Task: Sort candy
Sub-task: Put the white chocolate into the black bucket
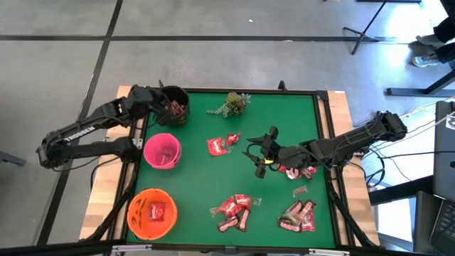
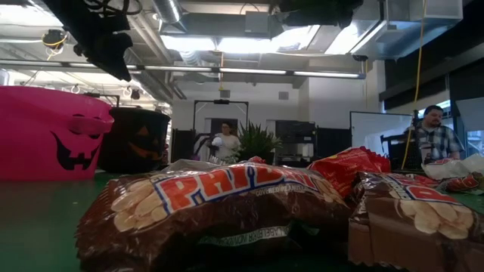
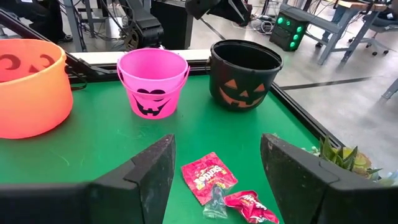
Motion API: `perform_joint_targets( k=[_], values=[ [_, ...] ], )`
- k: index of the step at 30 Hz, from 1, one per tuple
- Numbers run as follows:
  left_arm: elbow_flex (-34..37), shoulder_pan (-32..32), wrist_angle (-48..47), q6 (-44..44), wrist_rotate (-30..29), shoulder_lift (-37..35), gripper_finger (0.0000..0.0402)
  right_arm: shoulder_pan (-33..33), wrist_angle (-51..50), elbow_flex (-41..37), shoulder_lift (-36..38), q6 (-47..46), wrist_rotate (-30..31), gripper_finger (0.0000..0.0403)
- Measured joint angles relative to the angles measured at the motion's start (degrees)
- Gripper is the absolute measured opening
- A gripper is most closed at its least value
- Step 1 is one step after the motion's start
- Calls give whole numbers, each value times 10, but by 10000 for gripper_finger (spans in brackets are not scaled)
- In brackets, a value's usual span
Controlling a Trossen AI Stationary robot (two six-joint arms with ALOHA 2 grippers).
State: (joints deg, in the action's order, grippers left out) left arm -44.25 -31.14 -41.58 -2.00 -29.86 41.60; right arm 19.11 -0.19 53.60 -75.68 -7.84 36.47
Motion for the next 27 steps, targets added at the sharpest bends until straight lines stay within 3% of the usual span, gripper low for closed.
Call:
perform_joint_targets(
  k=[6,17,21,27],
  values=[
    [0,9,36,8,67,-12,192,0,0,0,1,8,2,231],
    [0,60,133,10,189,-65,194,0,-5,0,38,11,0,231],
    [0,88,141,1,254,-72,194,0,-38,0,69,18,-10,231],
    [0,153,145,-22,300,-52,194,0,-81,0,110,-12,-16,231]
  ],
)
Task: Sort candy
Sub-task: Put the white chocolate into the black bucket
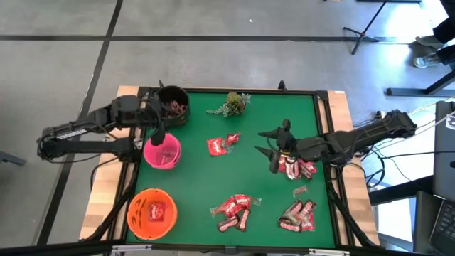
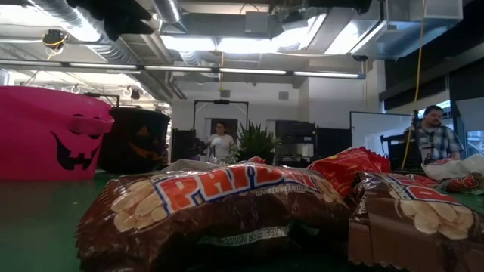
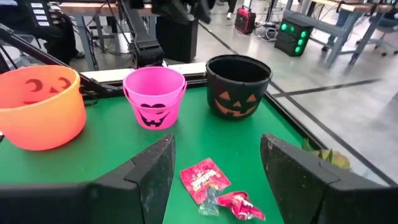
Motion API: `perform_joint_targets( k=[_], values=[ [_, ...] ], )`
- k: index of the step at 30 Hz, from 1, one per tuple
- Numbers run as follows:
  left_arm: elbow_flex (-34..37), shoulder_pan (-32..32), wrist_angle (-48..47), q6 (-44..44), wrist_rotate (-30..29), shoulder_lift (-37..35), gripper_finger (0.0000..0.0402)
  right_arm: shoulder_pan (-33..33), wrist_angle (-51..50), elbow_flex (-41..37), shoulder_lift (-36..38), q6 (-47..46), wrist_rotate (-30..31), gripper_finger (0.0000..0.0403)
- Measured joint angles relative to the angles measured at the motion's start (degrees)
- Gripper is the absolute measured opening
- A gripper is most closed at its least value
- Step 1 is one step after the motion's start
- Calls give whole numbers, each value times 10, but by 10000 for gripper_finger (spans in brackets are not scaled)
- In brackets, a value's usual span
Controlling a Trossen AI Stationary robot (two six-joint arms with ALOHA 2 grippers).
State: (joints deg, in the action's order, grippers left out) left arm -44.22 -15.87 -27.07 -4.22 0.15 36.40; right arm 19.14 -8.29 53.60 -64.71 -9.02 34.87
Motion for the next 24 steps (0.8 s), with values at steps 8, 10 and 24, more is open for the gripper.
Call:
perform_joint_targets(
  k=[8,10,24],
  values=[
    [0,86,76,-2,-28,41,194,0,-31,0,-4,-13,-14,231],
    [0,99,102,-2,-39,51,194,0,-31,0,-5,-12,-14,231],
    [0,157,174,0,-114,149,194,0,-39,0,-5,-12,-14,231]
  ],
)
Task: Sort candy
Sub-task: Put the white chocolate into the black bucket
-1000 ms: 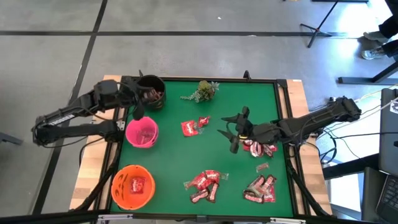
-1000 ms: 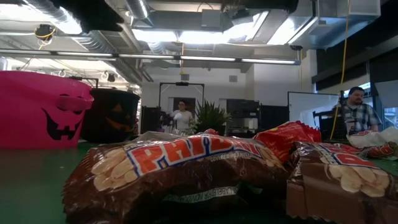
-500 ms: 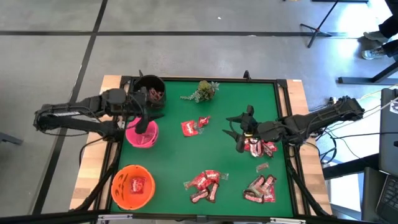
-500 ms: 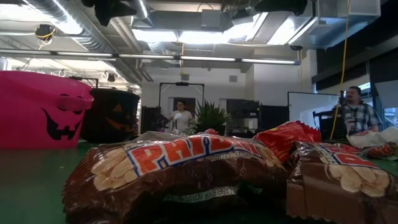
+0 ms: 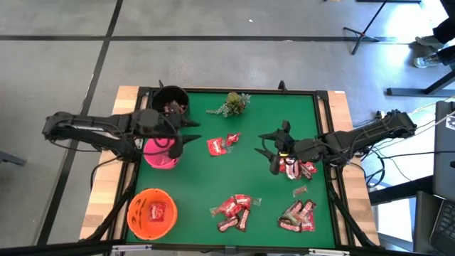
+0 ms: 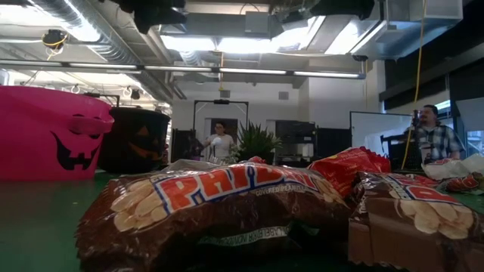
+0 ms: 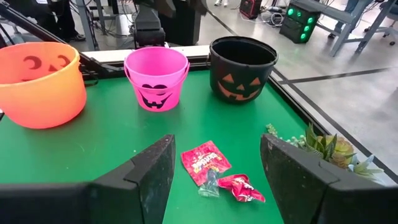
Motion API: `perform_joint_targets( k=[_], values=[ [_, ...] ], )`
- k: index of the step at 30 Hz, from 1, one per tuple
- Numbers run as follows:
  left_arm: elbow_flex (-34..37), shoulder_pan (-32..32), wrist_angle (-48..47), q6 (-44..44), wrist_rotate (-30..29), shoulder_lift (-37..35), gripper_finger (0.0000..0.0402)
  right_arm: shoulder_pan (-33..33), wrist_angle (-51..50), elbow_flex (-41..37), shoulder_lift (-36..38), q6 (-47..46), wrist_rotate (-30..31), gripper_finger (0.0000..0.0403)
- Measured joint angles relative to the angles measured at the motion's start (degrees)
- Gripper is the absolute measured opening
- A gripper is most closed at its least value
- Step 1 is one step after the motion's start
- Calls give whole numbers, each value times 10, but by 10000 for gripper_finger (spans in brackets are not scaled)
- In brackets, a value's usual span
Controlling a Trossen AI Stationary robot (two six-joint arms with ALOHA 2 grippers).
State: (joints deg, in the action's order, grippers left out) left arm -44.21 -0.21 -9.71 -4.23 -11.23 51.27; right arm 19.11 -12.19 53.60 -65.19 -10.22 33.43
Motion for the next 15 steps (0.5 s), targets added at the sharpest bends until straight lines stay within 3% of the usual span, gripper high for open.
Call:
perform_joint_targets(
  k=[15],
  values=[
    [0,7,73,-2,7,36,194,0,-17,0,0,15,-1,231]
  ],
)
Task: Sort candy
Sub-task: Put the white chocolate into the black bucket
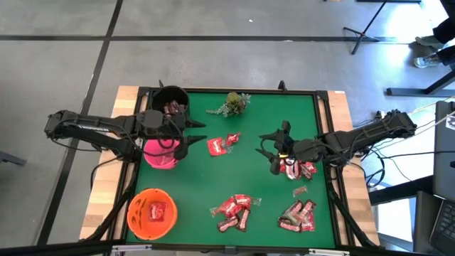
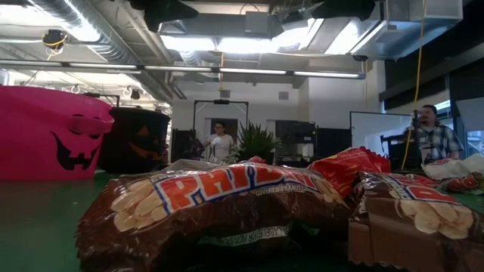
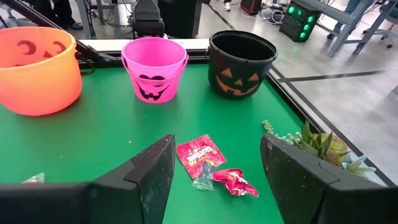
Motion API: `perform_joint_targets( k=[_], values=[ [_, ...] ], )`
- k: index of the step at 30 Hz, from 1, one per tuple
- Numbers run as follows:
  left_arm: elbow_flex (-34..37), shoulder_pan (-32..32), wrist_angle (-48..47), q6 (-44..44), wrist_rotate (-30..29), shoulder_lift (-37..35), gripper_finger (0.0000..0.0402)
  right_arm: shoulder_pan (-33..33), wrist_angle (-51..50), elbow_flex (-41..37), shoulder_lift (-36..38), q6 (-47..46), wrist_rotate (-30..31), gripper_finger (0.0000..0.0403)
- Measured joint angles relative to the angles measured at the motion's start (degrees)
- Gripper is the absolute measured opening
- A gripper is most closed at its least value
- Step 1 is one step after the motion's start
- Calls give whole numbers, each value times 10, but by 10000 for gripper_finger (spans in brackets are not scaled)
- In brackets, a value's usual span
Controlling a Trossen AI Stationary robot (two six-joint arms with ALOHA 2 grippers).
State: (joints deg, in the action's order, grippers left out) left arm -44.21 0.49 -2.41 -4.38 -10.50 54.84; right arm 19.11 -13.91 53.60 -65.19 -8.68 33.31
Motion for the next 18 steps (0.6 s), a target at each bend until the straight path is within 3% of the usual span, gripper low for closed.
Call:
perform_joint_targets(
  k=[6,15,18],
  values=[
    [0,0,32,0,62,-1,194,0,0,0,0,1,-15,231],
    [0,4,56,18,56,-1,194,0,-1,0,0,0,-20,231],
    [0,9,56,15,56,-1,194,0,-18,2,3,-18,-64,231]
  ],
)
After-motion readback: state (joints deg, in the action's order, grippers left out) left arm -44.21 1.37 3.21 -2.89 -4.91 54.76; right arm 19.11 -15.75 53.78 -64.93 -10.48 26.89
